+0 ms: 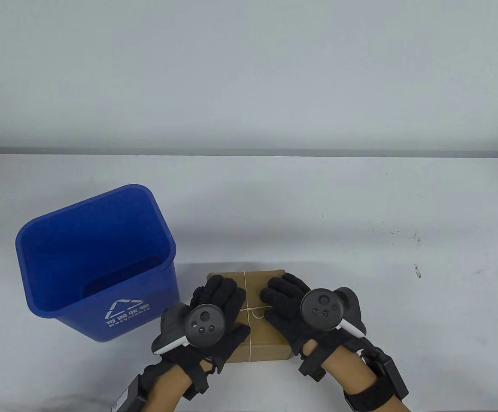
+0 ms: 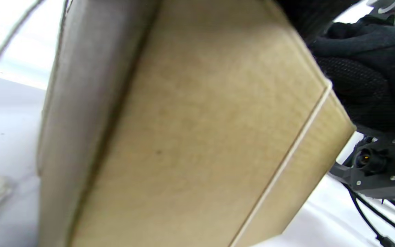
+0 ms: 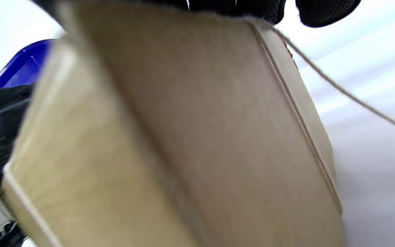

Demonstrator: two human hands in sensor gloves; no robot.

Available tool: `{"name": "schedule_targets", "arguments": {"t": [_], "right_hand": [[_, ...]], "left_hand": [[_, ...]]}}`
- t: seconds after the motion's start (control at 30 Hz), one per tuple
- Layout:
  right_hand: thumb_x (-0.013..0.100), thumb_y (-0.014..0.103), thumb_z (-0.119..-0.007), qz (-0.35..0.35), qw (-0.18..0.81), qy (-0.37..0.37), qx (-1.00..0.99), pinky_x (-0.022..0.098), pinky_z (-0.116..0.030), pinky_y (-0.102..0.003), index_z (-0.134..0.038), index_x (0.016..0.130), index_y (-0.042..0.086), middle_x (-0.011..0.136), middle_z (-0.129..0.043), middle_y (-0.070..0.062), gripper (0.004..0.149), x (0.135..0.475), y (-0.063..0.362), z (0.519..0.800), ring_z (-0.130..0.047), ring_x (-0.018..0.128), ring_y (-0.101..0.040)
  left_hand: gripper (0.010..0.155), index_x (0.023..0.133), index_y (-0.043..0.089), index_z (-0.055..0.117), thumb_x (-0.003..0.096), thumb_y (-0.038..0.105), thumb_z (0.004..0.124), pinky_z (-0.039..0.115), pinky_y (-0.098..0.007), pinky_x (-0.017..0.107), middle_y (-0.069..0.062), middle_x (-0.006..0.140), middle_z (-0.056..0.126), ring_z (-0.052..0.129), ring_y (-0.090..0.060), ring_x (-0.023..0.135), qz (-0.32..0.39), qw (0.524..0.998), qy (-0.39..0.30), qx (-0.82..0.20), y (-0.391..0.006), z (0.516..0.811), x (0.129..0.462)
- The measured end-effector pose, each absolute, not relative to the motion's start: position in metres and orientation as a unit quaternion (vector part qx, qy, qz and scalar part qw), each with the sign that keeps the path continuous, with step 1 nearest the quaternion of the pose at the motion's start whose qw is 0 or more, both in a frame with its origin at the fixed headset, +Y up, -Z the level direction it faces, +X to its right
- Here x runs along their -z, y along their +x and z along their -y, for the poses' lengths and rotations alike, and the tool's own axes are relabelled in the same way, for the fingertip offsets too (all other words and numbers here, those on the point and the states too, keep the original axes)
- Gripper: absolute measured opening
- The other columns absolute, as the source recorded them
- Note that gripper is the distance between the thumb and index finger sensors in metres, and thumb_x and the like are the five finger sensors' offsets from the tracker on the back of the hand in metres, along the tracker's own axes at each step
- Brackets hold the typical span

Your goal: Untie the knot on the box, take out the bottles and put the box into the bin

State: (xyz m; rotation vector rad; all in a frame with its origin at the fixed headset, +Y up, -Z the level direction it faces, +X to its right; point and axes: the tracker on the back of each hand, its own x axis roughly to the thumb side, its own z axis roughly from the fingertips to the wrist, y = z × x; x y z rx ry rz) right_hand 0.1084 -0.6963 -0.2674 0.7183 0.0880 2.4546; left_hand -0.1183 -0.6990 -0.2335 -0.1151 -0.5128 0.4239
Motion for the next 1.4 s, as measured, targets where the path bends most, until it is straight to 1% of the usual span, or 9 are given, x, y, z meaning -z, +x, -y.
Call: {"name": "schedule_targets", "arguments": {"t": [0.13, 0.23, 0.3, 0.37, 0.47, 0.6, 0.7, 0.83, 1.4], "right_hand": [[0.048, 0.037, -0.081, -0.050, 0.228, 0.242, -0.942, 0.062, -0.051, -0.068, -0.071, 0.094, 0.018, 0.102, -0.057, -0.012, 0.051, 0.269, 0.093, 0.685, -0.052, 0.093, -0.049], [0.047, 0.036, -0.082, -0.053, 0.197, 0.229, -0.952, 0.062, -0.049, -0.071, -0.073, 0.091, 0.018, 0.099, -0.058, -0.014, 0.049, 0.270, 0.080, 0.679, -0.054, 0.091, -0.052], [0.047, 0.034, -0.083, -0.058, 0.178, 0.234, -0.954, 0.062, -0.048, -0.071, -0.076, 0.089, 0.018, 0.098, -0.060, -0.016, 0.045, 0.271, 0.071, 0.675, -0.055, 0.090, -0.054], [0.046, 0.027, -0.084, -0.069, 0.177, 0.262, -0.946, 0.063, -0.048, -0.069, -0.081, 0.084, 0.016, 0.095, -0.063, -0.012, 0.039, 0.272, 0.060, 0.673, -0.057, 0.092, -0.048], [0.046, 0.025, -0.084, -0.063, 0.151, 0.268, -0.949, 0.063, -0.050, -0.068, -0.081, 0.082, 0.011, 0.092, -0.067, -0.010, 0.038, 0.272, 0.053, 0.670, -0.060, 0.091, -0.046], [0.046, 0.024, -0.082, -0.068, 0.083, 0.307, -0.946, 0.063, -0.052, -0.068, -0.080, 0.081, 0.007, 0.090, -0.069, -0.012, 0.038, 0.271, 0.041, 0.667, -0.064, 0.089, -0.046], [0.047, 0.024, -0.080, -0.078, 0.035, 0.319, -0.944, 0.063, -0.052, -0.068, -0.077, 0.081, 0.005, 0.090, -0.067, -0.014, 0.039, 0.268, 0.033, 0.667, -0.062, 0.089, -0.048], [0.048, 0.025, -0.077, -0.091, 0.014, 0.319, -0.943, 0.064, -0.050, -0.068, -0.074, 0.082, 0.004, 0.091, -0.064, -0.014, 0.040, 0.267, 0.029, 0.668, -0.059, 0.090, -0.048], [0.047, 0.029, -0.075, -0.069, 0.100, 0.324, -0.938, 0.063, -0.052, -0.066, -0.071, 0.080, 0.007, 0.090, -0.061, -0.011, 0.040, 0.271, 0.058, 0.677, -0.055, 0.092, -0.044]], "left_hand": [[0.081, 0.117, 0.016, 0.036, 0.0514, 0.052, 0.068, 0.025, -0.070, 0.075, -0.011, 0.120, 0.025, 0.016, -0.047, 0.113, 0.250, 0.941, -0.069, -0.217, -0.121, 0.701, 0.234], [0.082, 0.117, 0.016, 0.035, 0.0513, 0.053, 0.067, 0.025, -0.070, 0.075, -0.011, 0.120, 0.024, 0.016, -0.048, 0.113, 0.249, 0.942, -0.067, -0.217, -0.122, 0.703, 0.232], [0.082, 0.117, 0.016, 0.035, 0.0513, 0.053, 0.067, 0.025, -0.070, 0.075, -0.011, 0.120, 0.023, 0.015, -0.047, 0.112, 0.247, 0.941, -0.066, -0.221, -0.124, 0.704, 0.231], [0.082, 0.117, 0.016, 0.034, 0.0514, 0.053, 0.067, 0.025, -0.070, 0.075, -0.011, 0.120, 0.023, 0.015, -0.047, 0.112, 0.248, 0.941, -0.066, -0.222, -0.125, 0.705, 0.231], [0.082, 0.117, 0.016, 0.034, 0.0515, 0.053, 0.067, 0.025, -0.070, 0.075, -0.010, 0.120, 0.022, 0.014, -0.046, 0.112, 0.248, 0.940, -0.068, -0.224, -0.125, 0.705, 0.231], [0.082, 0.117, 0.017, 0.033, 0.0515, 0.054, 0.067, 0.025, -0.071, 0.075, -0.010, 0.120, 0.022, 0.013, -0.046, 0.112, 0.248, 0.941, -0.069, -0.221, -0.124, 0.705, 0.231], [0.082, 0.117, 0.017, 0.033, 0.0515, 0.054, 0.067, 0.026, -0.071, 0.075, -0.010, 0.120, 0.021, 0.012, -0.045, 0.113, 0.247, 0.941, -0.068, -0.223, -0.124, 0.705, 0.230], [0.082, 0.117, 0.017, 0.033, 0.0515, 0.054, 0.067, 0.026, -0.071, 0.075, -0.009, 0.120, 0.021, 0.012, -0.045, 0.113, 0.247, 0.941, -0.067, -0.223, -0.124, 0.706, 0.230], [0.082, 0.117, 0.018, 0.032, 0.0517, 0.055, 0.066, 0.027, -0.071, 0.075, -0.008, 0.120, 0.021, 0.012, -0.044, 0.113, 0.245, 0.939, -0.068, -0.231, -0.126, 0.707, 0.231]]}}
